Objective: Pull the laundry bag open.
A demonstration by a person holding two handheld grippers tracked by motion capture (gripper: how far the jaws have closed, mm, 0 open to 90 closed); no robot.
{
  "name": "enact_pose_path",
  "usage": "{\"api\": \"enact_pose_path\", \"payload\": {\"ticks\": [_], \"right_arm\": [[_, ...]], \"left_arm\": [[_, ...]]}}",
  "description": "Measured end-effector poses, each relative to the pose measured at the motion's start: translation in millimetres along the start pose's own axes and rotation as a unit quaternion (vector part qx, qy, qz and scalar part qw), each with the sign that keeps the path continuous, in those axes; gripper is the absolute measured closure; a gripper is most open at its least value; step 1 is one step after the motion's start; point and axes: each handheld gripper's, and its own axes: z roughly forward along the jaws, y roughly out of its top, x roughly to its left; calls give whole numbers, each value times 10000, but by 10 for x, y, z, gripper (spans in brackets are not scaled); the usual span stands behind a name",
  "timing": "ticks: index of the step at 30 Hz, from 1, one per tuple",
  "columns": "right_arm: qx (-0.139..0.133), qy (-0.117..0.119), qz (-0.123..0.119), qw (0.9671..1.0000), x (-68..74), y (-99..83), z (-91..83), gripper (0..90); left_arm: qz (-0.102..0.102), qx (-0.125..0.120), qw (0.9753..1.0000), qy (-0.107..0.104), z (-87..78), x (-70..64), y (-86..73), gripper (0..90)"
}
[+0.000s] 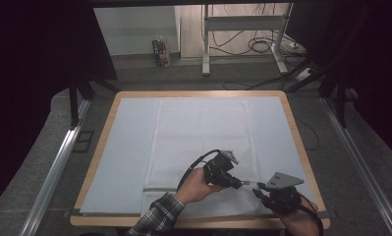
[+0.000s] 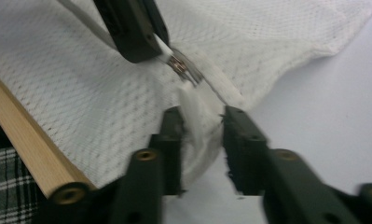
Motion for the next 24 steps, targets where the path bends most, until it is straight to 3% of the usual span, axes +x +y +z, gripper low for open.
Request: {"api": "enact_pose_path", "payload": {"ticks": [2, 6, 10, 11, 12, 13, 14, 17, 18, 19, 21, 22, 24], "right_arm": [[-67, 134, 315, 9994, -64, 1, 8, 486], [-107, 347, 560, 9978, -126, 2, 29, 388], [-218, 722, 744, 9944, -219, 21, 89, 355], [-218, 722, 744, 9944, -219, 21, 89, 355], [-297, 984, 814, 9914, -263, 50, 124, 400], [-297, 984, 814, 9914, -263, 50, 124, 400], [-304, 1151, 861, 9891, -297, 78, 153, 456], [-326, 1294, 895, 9870, -322, 93, 171, 534], [-380, 1284, 922, 9867, -341, 97, 161, 644], [-380, 1284, 922, 9867, -341, 97, 161, 644], [-521, 1394, 959, 9842, -373, 92, 131, 748], [-534, 1428, 961, 9836, -377, 92, 125, 787], [-587, 1473, 918, 9831, -365, 96, 116, 827]], "left_arm": [[9, -111, 9999, -57, -40, 8, -27, 875], [-15, -230, 9996, -163, -71, 25, -59, 875], [-24, -314, 9989, -350, -85, 65, -93, 875], [-24, -314, 9989, -350, -85, 65, -93, 875], [-43, -362, 9985, -399, -84, 69, -98, 875], [-43, -362, 9985, -399, -84, 69, -98, 875], [8, -348, 9985, -413, -90, 73, -97, 875], [29, -334, 9986, -397, -89, 70, -95, 875], [47, -313, 9988, -380, -85, 71, -96, 875], [47, -313, 9988, -380, -85, 71, -96, 874], [72, -329, 9989, -335, -78, 65, -99, 874], [117, -343, 9991, -203, -68, 52, -103, 873], [141, -344, 9992, -159, -59, 56, -107, 873]]}}
